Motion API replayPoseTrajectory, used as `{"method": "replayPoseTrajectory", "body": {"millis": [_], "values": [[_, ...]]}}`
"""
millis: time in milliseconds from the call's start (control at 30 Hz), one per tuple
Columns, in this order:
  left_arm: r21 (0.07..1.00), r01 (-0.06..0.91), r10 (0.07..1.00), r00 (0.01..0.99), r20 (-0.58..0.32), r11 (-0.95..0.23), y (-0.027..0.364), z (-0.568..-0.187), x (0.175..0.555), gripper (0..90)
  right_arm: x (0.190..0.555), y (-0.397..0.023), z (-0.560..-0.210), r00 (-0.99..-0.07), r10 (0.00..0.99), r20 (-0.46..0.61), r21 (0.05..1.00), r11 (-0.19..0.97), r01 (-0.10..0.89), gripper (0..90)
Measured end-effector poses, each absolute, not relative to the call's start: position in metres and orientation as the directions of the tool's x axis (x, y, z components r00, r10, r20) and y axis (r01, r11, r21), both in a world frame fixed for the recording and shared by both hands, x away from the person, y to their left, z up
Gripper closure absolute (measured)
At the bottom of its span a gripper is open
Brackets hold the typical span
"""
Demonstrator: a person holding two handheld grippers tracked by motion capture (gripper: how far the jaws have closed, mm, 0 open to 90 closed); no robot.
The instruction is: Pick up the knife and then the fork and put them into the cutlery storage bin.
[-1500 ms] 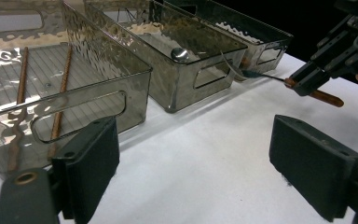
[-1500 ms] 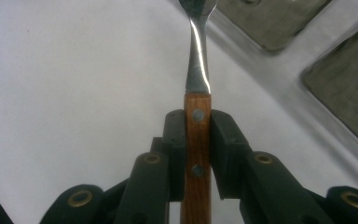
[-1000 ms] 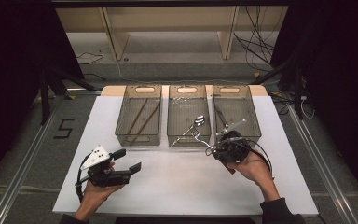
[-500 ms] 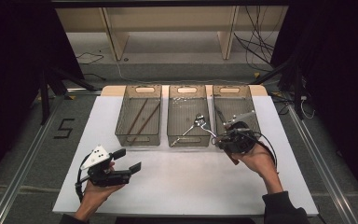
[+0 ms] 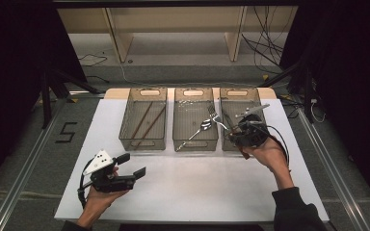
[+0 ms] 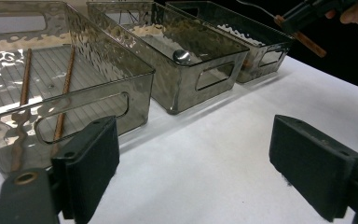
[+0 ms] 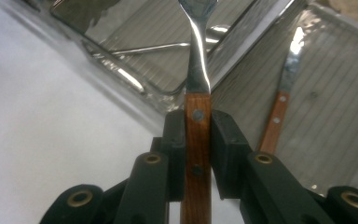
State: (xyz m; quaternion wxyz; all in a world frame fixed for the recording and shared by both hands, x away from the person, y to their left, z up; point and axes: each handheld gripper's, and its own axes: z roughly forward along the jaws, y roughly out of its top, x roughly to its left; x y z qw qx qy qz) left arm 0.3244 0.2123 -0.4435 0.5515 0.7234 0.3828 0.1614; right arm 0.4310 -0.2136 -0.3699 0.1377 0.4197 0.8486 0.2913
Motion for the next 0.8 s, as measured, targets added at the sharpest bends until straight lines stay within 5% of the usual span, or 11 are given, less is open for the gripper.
{"method": "replayPoseTrajectory", "body": {"millis": [800], "values": [[0.921,0.377,0.733,0.653,-0.190,-0.097,0.213,-0.443,0.325,15.5,0.481,-0.235,-0.366,-0.490,0.871,0.024,0.606,0.378,0.700,77.4]]}}
